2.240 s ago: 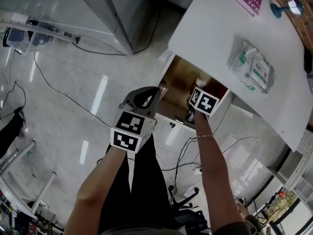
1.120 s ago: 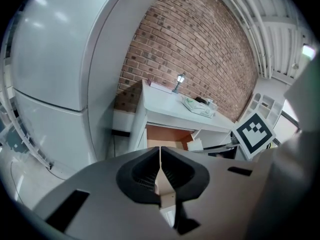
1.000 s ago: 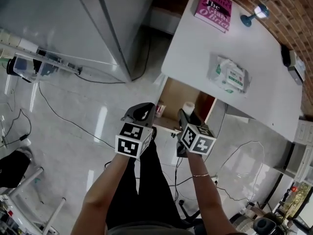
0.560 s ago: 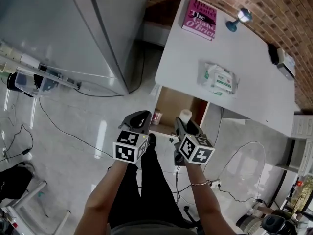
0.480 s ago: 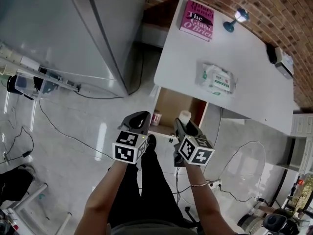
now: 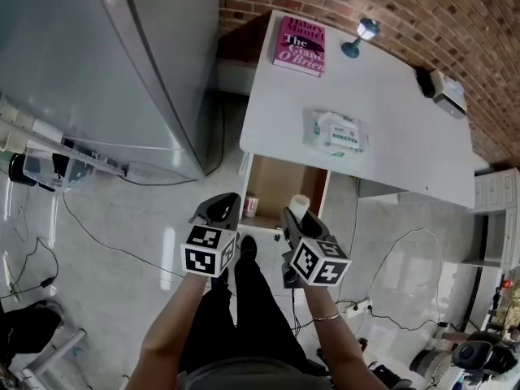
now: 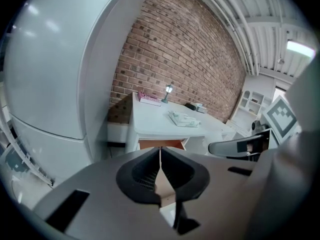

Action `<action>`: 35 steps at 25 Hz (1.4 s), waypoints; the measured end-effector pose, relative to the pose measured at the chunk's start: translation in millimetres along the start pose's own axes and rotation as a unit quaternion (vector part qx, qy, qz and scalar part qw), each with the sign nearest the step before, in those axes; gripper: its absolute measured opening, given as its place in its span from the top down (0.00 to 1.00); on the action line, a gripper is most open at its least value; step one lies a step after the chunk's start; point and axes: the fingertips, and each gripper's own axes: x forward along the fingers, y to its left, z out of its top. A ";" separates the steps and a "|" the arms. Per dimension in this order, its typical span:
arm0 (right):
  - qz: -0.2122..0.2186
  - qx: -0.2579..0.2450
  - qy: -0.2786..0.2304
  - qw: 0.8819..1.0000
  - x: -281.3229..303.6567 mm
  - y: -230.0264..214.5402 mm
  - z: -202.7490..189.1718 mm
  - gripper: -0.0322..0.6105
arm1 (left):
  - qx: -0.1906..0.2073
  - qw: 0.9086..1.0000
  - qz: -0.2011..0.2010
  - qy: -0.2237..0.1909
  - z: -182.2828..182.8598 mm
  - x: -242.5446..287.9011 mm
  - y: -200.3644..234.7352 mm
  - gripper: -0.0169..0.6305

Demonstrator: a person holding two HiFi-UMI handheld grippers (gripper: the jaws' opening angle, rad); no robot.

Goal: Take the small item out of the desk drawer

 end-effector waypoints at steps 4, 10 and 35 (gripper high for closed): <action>-0.001 0.011 -0.021 1.000 -19.1 2.9 8.1 0.67 | 0.001 1.000 -0.006 -0.006 5.5 -7.8 -7.8 0.93; -0.008 0.022 -0.043 0.999 -41.8 -3.6 19.1 0.67 | 0.008 1.000 -0.013 -0.016 15.2 -15.3 -18.1 0.93; -0.026 0.033 -0.088 0.995 -84.3 -24.2 40.2 0.67 | 0.024 0.999 -0.022 -0.043 40.1 -29.0 -37.2 0.93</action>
